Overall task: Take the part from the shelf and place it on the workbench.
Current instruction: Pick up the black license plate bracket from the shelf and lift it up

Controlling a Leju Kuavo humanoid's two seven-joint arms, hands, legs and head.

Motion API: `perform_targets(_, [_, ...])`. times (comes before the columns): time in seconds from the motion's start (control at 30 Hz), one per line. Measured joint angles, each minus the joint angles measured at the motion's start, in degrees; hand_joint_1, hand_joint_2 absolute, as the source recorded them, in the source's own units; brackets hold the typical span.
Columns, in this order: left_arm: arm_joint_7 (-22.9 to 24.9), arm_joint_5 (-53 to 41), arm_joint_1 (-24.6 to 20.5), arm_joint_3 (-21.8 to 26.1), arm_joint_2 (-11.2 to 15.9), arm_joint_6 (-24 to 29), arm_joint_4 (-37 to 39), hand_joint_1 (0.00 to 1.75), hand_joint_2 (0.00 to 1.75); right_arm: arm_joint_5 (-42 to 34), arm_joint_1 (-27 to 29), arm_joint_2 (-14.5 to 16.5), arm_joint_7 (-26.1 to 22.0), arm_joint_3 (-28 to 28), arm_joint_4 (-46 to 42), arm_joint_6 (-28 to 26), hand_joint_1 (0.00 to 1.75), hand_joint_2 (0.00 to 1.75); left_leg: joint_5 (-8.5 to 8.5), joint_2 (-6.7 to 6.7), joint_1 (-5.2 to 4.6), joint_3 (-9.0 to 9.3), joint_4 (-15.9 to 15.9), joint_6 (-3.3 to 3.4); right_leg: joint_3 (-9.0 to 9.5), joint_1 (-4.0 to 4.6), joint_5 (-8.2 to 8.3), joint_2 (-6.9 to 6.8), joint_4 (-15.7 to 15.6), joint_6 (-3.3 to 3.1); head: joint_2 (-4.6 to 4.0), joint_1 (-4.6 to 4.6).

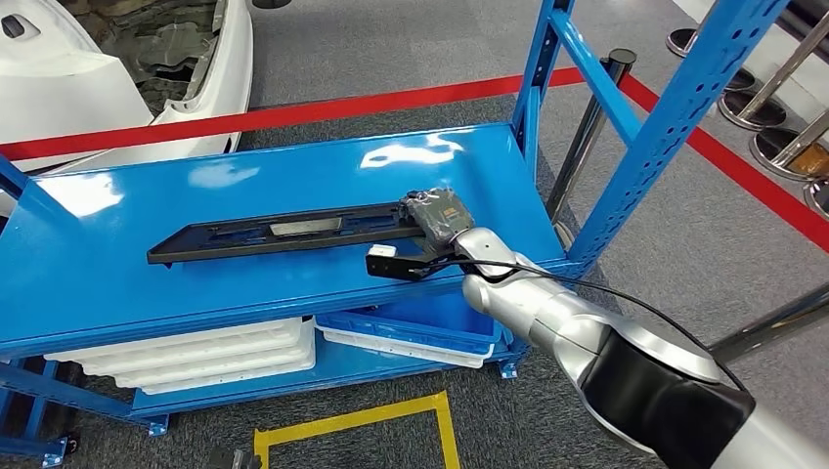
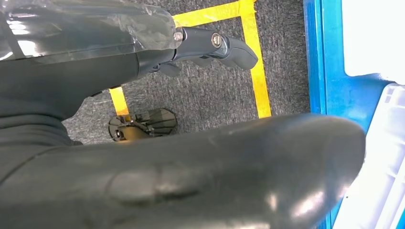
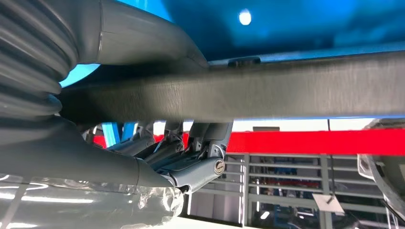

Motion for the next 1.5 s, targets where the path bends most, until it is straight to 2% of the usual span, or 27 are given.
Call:
perform_targets(0.23, [0.0,0.0,0.0,0.0,0.0,0.0,-0.2,0.0,0.0,0.0,-0.5,0.1,-0.1,0.0,0.0,0.0,1.64,1.75,0.0,0.0,0.0,0.16,0.0,0.0,0.16,0.0,0.0,-0.01,0.0,0.0,0.0,0.0])
perform_targets(0.43, [-0.1,0.0,0.0,0.0,0.0,-0.2,-0.2,0.0,0.0,0.0,-0.6,0.3,-0.3,0.0,0.0,-0.1,1.66,1.75,0.0,0.0,0.0,0.22,0.0,0.0,0.23,0.0,0.0,-0.01,0.0,0.0,0.0,0.0])
perform_targets(0.6, [-0.2,0.0,0.0,0.0,0.0,-0.4,-0.2,0.0,0.0,0.1,-0.7,0.4,-0.7,0.0,0.0,-0.1,1.75,1.75,0.0,0.0,-0.01,0.24,0.0,0.0,0.25,0.0,0.0,0.0,0.0,0.0,0.0,0.0])
perform_targets(0.83, [-0.3,0.0,0.0,0.0,0.0,-0.4,-0.2,0.0,0.0,1.5,-0.8,0.3,-0.8,0.0,-0.6,-0.3,1.75,1.75,0.0,0.0,0.0,0.27,0.0,0.0,0.26,0.0,0.0,0.0,0.0,0.0,0.0,0.0])
perform_targets(1.07, [-0.3,0.0,0.0,0.0,0.0,-0.6,-0.2,0.0,0.0,6.3,-0.3,-1.3,3.1,0.0,-5.1,-1.0,1.75,1.75,0.0,0.01,-0.01,0.28,0.0,0.0,0.25,0.0,0.0,0.0,0.0,0.0,0.0,0.01])
perform_targets(1.33, [-0.3,0.4,0.3,0.0,0.0,-0.3,-0.2,0.0,0.0,21.7,0.6,-4.8,11.2,-0.5,-15.9,-1.3,1.75,1.75,-0.01,0.03,-0.01,0.25,0.0,0.0,0.2,-0.01,0.0,0.03,0.0,0.0,0.0,0.01])
perform_targets(1.5, [-0.3,0.5,0.4,0.0,0.0,-0.2,-0.2,0.0,0.0,23.9,1.2,-6.3,12.5,-1.1,-21.5,-1.1,1.75,1.75,-0.01,0.03,0.0,0.24,0.0,0.0,0.18,0.0,-0.01,0.03,0.0,0.0,0.0,0.0])
